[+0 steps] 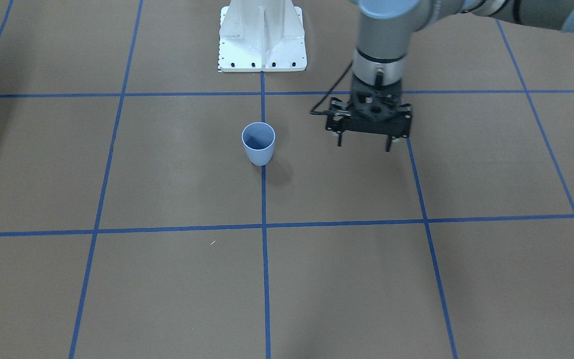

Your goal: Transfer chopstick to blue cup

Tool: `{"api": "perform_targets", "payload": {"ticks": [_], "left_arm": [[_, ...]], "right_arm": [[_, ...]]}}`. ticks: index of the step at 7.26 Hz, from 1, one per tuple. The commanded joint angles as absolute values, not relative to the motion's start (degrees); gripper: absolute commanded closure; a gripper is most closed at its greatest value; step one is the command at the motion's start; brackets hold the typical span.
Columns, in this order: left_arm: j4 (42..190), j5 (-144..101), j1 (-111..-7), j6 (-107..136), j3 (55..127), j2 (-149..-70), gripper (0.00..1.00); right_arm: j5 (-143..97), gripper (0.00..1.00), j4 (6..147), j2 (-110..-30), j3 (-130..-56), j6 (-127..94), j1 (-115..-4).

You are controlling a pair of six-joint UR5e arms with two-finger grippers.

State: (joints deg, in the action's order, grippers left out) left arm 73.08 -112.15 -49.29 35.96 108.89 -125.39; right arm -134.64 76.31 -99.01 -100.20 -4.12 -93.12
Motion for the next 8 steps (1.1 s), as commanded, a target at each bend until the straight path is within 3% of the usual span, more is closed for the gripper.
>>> {"api": "perform_targets", "payload": {"ticks": [1,3,6,8], "left_arm": [[73.7,-123.1,-66.7,17.7,106.5,-116.5,0.02],[74.8,-130.0,-78.9,-0.3,99.5,-108.3,0.02],[79.2,-130.2,-93.9,-31.6,75.6,-106.9,0.02],[89.4,-130.2,-95.9,-31.5,75.4,-98.7,0.02]], "right_arm": [[-134.7,0.00,76.3,-98.9,-100.5,-5.9,-93.2],[-134.9,0.00,76.4,-99.1,-101.0,-5.9,-93.2],[-134.7,0.00,76.5,-104.4,-105.4,-4.7,-93.8],[-133.6,0.01,77.3,-106.2,-103.2,-1.7,-94.0]]}}
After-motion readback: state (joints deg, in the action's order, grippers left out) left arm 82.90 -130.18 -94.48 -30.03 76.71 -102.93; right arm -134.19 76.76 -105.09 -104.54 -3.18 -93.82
